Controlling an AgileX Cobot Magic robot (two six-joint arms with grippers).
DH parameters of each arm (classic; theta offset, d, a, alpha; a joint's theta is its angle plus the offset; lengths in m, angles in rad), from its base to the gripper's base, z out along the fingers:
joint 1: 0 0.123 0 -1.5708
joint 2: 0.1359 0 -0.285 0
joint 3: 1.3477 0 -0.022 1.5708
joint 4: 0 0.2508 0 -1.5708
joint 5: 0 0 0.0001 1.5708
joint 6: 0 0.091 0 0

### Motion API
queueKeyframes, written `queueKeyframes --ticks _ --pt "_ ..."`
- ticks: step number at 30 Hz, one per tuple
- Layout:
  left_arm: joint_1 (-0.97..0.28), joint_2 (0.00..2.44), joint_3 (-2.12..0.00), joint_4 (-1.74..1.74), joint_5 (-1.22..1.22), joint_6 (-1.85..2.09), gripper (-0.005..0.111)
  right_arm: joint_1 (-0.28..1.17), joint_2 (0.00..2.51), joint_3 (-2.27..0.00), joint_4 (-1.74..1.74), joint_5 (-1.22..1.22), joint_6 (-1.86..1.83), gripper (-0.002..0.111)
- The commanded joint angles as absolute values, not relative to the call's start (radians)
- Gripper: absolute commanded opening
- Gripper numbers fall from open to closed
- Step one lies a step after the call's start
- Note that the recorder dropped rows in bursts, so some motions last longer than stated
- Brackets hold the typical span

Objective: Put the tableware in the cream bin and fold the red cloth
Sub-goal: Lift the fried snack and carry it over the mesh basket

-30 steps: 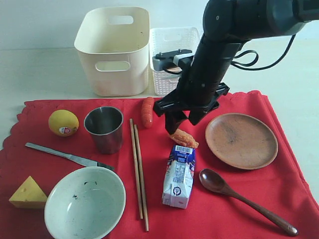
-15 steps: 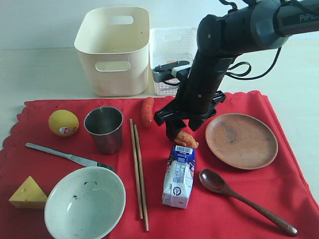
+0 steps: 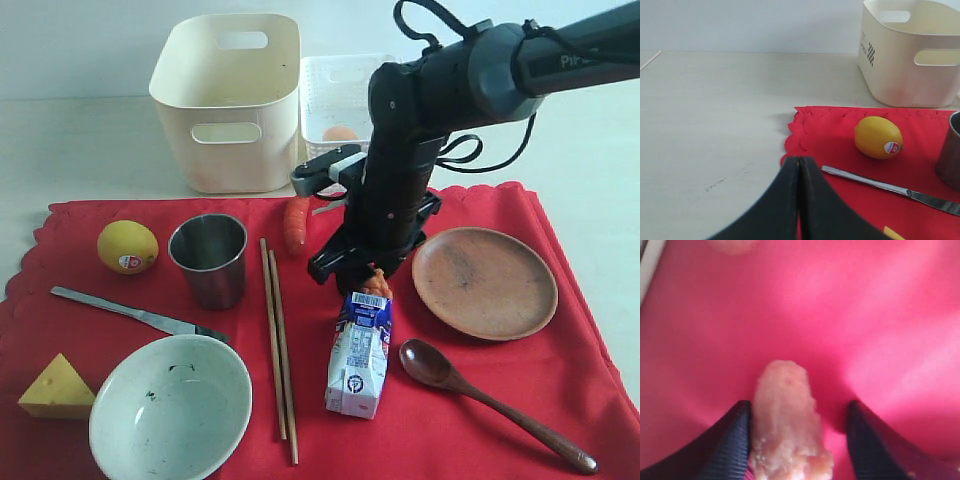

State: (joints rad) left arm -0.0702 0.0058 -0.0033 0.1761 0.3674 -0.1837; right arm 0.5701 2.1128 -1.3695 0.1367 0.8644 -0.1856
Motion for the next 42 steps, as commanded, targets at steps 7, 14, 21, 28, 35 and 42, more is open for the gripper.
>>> queueKeyframes --ticks 7,14,21,28,35,42 --pt "-0.069 0.000 0.000 0.167 0.362 -0.187 0.000 0.582 2.085 -1.365 0.104 0.865 -0.127 0.000" --pt "-0.069 0.000 0.000 0.167 0.362 -0.187 0.000 0.582 1.983 -1.399 0.098 0.872 -0.129 0.000" --pt "-0.069 0.000 0.000 0.167 0.362 -0.187 0.000 0.582 1.948 -1.510 0.093 0.884 -0.129 0.000" --pt "-0.069 0.000 0.000 0.167 0.362 -0.187 0.000 0.582 1.950 -1.652 0.062 0.852 -0.129 0.000" --pt "-0.069 0.000 0.000 0.167 0.362 -0.187 0.000 0.544 1.961 -1.734 0.041 0.739 -0.034 0.000" --pt "-0.069 0.000 0.000 0.167 0.362 -0.187 0.000 0.473 2.047 -1.835 0.047 0.697 0.008 0.000"
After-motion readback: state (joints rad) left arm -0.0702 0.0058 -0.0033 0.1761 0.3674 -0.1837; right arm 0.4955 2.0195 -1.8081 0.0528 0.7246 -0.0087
